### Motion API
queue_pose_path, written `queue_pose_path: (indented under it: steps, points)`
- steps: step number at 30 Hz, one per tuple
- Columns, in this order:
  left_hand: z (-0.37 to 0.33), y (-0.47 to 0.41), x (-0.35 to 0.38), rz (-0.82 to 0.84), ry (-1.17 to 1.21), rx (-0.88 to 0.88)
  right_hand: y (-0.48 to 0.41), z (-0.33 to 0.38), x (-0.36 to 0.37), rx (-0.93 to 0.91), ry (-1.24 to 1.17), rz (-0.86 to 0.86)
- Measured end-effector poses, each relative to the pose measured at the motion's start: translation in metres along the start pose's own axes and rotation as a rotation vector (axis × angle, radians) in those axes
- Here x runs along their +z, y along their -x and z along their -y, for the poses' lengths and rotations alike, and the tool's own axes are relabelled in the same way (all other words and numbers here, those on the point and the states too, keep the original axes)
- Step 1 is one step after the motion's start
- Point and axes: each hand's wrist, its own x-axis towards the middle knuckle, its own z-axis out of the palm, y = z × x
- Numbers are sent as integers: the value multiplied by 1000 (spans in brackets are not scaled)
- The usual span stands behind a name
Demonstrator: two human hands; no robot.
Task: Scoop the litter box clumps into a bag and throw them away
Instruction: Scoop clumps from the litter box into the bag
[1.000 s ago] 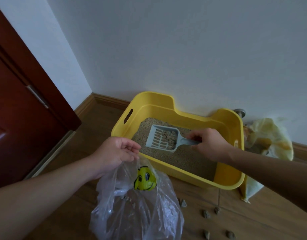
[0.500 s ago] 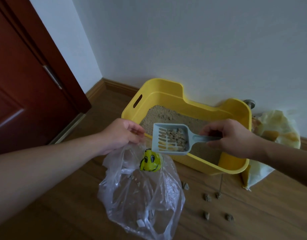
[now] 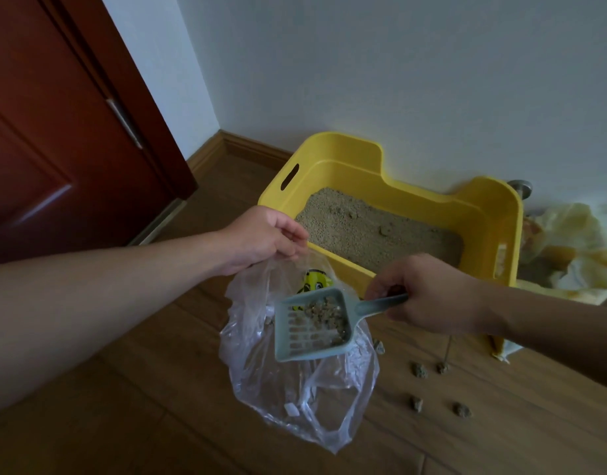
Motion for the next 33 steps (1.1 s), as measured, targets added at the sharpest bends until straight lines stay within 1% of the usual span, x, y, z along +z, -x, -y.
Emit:
queue_pose_path:
  steps: [3,8,17,27,33]
  points:
    - [0,0,0,5,24,3,-12,4,11,-2,18,6]
    - [3,-2,-4,23,62,10,-23,5,22,-67,27,18]
    - [8,-8,-6,44,101,7,-35,-8,33,-122,21,-28]
    - [9,-11,-8,58,112,17,-36,-12,34,-80,21,18]
    - [8,-8,-8,43,88,17,-36,-13,32,-88,4,19]
